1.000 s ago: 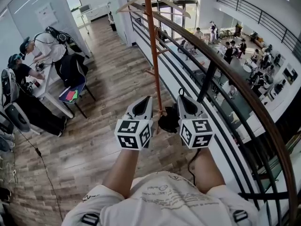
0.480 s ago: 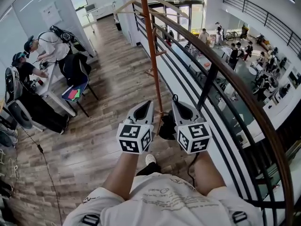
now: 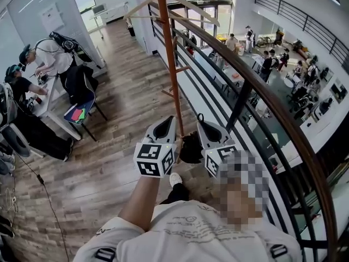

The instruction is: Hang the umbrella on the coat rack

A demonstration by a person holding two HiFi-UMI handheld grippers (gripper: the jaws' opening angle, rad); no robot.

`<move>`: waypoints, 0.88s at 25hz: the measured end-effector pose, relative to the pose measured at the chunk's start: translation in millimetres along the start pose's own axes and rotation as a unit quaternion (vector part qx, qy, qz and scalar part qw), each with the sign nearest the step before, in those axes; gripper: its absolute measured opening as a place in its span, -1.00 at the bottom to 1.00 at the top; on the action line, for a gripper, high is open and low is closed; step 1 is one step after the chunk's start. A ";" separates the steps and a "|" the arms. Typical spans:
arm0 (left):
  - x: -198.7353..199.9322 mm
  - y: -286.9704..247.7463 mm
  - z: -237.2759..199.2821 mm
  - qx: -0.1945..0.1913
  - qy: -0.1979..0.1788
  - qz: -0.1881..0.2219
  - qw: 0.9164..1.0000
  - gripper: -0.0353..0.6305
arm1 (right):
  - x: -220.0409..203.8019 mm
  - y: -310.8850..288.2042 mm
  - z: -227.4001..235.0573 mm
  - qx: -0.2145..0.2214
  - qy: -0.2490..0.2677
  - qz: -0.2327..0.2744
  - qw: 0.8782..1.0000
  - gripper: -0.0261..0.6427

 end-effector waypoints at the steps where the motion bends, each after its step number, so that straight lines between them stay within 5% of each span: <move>1: 3.0 -11.2 -5.6 -0.002 -0.001 0.002 1.000 -0.91 | 1.6 -9.4 7.5 -0.001 -0.002 -0.001 1.000 -0.91; 22: 35.6 -199.8 -157.4 -0.047 -0.001 -0.008 0.999 -0.91 | 27.8 -217.5 118.5 -0.049 -0.013 -0.029 0.998 -0.91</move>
Point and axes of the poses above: the fingertips, and each gripper's own axes: y backward along the fingers, z to its right, x out of its top, the point moved 1 cm from there along y, backward along the fingers, and after that the axes turned 2 degrees about -y, right-handed, at the moved point
